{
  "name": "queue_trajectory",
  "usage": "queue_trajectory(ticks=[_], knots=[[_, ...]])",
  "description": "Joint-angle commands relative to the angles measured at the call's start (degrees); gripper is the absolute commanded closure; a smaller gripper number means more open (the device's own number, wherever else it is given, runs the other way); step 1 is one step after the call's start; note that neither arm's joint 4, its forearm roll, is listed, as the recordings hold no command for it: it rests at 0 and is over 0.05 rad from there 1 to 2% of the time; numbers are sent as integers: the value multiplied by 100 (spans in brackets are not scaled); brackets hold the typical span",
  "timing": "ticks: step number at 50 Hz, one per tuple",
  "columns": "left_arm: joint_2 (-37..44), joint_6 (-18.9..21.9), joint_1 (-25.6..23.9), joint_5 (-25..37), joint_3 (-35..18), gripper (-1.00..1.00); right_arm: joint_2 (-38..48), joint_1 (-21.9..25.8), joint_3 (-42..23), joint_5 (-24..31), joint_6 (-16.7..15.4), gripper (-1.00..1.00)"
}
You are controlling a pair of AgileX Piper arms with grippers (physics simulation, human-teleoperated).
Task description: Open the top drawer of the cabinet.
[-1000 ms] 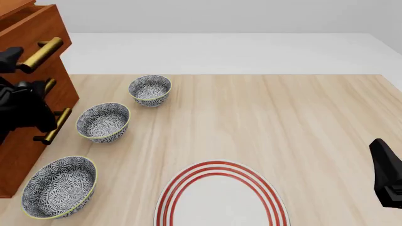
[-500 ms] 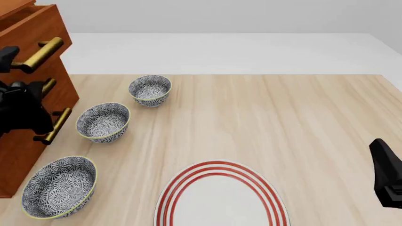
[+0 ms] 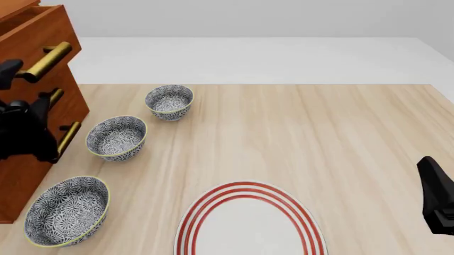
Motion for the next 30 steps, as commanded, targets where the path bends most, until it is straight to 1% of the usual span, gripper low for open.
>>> queue_trajectory(ticks=[1,8,17,26,30], knots=[[-273,-4,-58,162,118,-100,0,0,0,0,-1,-100],[-471,37,-60,226,225,-100,0,1,0,0,0,-100],[-872,37,-109,493,302,-100,1,0,0,0,-1,-100],[-1077,52,-44,517,368,-100,0,0,0,0,0,-100],[-1292,40,-49,686,372,-100,0,0,0,0,0,-100]])
